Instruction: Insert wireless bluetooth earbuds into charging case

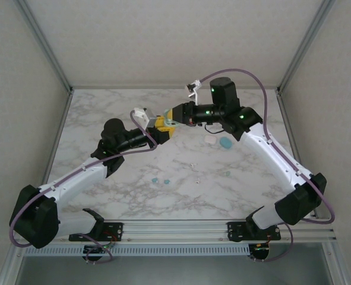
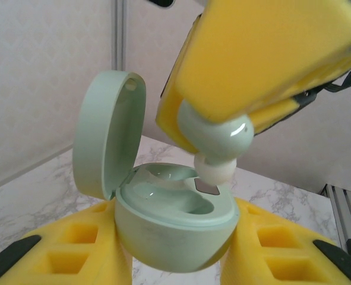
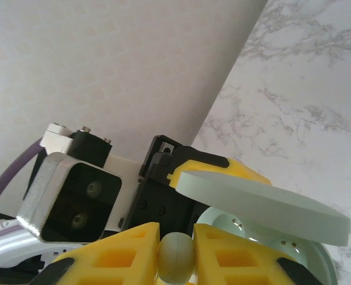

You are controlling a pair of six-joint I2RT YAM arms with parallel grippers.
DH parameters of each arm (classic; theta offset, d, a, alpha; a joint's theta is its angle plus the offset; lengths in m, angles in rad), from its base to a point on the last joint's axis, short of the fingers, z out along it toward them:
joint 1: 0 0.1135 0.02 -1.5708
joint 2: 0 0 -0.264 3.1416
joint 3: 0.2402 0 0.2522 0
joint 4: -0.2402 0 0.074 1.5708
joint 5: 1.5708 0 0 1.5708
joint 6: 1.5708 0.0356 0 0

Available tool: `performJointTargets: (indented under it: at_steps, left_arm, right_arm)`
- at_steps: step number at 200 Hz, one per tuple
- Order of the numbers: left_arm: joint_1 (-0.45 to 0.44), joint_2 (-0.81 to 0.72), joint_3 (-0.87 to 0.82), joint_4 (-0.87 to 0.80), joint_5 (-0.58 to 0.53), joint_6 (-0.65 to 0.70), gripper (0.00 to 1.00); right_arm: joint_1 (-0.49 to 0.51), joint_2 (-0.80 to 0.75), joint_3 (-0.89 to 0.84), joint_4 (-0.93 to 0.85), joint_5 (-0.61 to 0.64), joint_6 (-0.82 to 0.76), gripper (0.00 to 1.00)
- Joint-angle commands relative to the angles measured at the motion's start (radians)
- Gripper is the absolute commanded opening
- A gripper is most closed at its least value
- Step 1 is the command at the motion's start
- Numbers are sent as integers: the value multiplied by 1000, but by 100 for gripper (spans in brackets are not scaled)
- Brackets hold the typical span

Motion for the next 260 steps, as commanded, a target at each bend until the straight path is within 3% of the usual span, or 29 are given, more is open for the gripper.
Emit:
performJointTargets:
  at_steps: [1,260]
  left_arm:
    - [-10,-5,25,24,-3,6,29]
    - [-11,7,30,70,-27,-23,29]
  right_arm:
    - [17,20,9,-13,7,-17,22]
    - [38,58,55,-139,175,-41,26]
